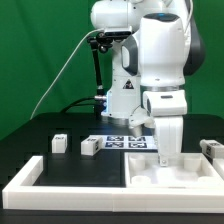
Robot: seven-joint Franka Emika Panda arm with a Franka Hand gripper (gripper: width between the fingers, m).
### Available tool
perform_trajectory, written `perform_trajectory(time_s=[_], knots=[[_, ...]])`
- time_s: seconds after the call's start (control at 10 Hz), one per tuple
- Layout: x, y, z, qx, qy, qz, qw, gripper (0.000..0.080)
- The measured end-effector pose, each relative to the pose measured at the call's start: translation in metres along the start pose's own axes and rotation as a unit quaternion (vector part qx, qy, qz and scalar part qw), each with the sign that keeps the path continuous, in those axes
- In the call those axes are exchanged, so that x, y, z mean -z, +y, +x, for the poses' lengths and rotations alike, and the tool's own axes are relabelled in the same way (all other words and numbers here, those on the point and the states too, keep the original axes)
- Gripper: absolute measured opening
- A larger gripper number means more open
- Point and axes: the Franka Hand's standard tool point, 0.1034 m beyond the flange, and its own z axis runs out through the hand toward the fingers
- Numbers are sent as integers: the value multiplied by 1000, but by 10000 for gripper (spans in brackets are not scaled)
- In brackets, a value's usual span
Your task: Assemble one leg
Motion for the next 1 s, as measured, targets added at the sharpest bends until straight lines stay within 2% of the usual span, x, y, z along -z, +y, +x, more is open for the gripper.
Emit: perform_trajectory(time_s=[0.2,0.4,0.5,0.6,0.7,0.8,0.9,1.0], knots=[[-2,1,5,2,1,0,1000,52],[-2,1,3,1,2,-2,1000,52],[-2,1,4,1,2,-2,1000,127],[-2,1,3,1,2,-2,1000,261],[-2,1,3,1,2,-2,1000,261],[-2,1,3,1,2,-2,1000,460],[-2,1,3,1,2,-2,1000,581],[-2,1,3,1,2,-2,1000,581]])
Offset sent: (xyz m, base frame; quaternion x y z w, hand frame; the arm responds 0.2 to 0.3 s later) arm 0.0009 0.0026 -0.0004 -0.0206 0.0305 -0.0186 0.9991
